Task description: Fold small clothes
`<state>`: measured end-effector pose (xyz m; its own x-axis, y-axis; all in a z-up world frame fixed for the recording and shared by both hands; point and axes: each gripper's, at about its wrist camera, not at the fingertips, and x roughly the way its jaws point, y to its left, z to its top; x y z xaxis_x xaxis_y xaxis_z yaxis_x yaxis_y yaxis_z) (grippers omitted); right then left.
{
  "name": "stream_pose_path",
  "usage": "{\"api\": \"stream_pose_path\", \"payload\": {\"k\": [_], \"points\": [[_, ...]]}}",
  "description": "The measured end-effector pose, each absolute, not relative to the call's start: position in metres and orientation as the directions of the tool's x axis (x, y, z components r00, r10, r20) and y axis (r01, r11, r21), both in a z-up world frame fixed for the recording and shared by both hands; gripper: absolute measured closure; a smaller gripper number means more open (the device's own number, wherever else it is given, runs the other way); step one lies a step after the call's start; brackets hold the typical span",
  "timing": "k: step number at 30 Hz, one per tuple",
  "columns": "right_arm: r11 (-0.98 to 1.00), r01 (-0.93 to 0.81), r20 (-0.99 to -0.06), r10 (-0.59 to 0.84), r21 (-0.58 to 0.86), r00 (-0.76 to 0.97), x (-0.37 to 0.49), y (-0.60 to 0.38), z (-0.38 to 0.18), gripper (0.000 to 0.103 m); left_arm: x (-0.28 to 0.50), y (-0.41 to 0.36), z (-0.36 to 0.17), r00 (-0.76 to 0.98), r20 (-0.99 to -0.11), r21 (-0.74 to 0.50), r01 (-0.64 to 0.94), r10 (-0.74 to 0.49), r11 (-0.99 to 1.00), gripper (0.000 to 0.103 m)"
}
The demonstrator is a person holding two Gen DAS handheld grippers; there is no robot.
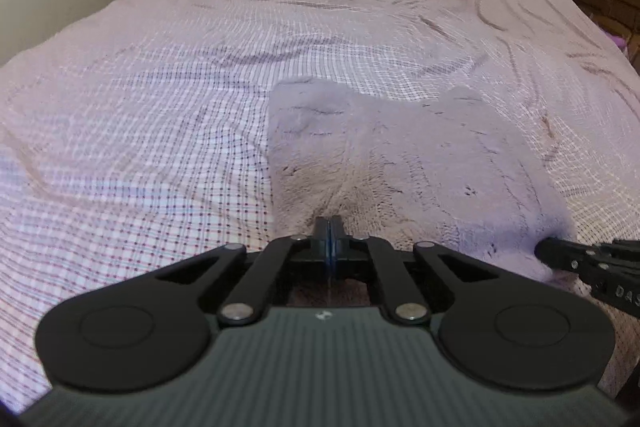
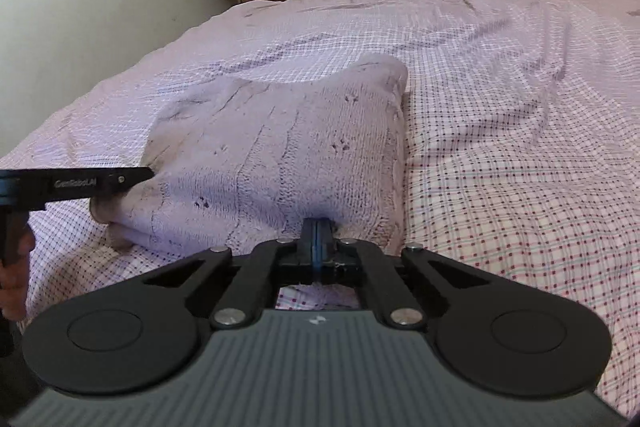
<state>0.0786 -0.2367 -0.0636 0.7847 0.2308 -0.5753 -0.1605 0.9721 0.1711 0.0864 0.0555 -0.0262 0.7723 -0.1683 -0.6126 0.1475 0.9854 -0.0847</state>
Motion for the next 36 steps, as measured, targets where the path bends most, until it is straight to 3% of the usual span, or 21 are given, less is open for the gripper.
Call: {"api": "stream_pose_path", "payload": {"k": [5,7,11,12,14,15,17,20,23,31,36], "points": [[0.974,-0.159,-0.536,0.223,0.163,0.814,0.062,-0.234,-0.032,0.103,0.062,0.056,0.004,0.775,-0.602,-0.133,0.141,-0.193,0.981,0.098],[0.974,-0.169,-0.487,0.221,0.15,0.845,0.047,-0.233,-0.012,0.103,0.05,0.055,0.016,0.783,-0.584,-0.156,0.15,-0.213,0.976,0.092],[0.973,-0.188,-0.397,0.226,0.133,0.89,0.012,-0.234,0.032,0.103,0.008,0.056,0.052,0.835,-0.503,-0.162,0.162,-0.223,0.973,0.061],[0.973,-0.194,-0.378,0.227,0.124,0.897,0.002,-0.233,0.042,0.102,-0.002,0.057,0.06,0.847,-0.482,-0.16,0.168,-0.225,0.973,0.057],[0.974,-0.203,-0.339,0.225,0.1,0.914,-0.017,-0.233,0.058,0.087,-0.02,0.056,0.073,0.863,-0.441,-0.159,0.193,-0.245,0.968,0.04],[0.976,-0.201,-0.318,0.219,0.088,0.923,-0.029,-0.232,0.064,0.081,-0.029,0.055,0.08,0.866,-0.43,-0.158,0.206,-0.255,0.966,0.037],[0.977,-0.199,-0.284,0.214,0.081,0.935,-0.049,-0.235,0.074,0.049,-0.048,0.052,0.089,0.883,-0.392,-0.141,0.22,-0.258,0.965,0.032],[0.978,-0.193,-0.239,0.206,0.08,0.949,-0.076,-0.241,0.074,0.022,-0.071,0.045,0.096,0.901,-0.344,-0.122,0.236,-0.264,0.964,0.017],[0.983,-0.174,-0.197,0.183,0.06,0.963,-0.088,-0.243,0.06,0.002,-0.082,0.039,0.088,0.919,-0.297,-0.087,0.244,-0.259,0.966,0.001],[0.982,-0.187,-0.243,0.182,0.001,0.953,-0.04,-0.241,-0.024,0.0,-0.025,0.021,-0.002,0.913,-0.343,-0.034,0.223,-0.221,0.974,0.0],[0.977,-0.211,-0.329,0.202,0.008,0.922,-0.023,-0.238,-0.056,0.0,-0.003,0.023,-0.043,0.865,-0.441,-0.057,0.238,-0.239,0.969,0.0]]}}
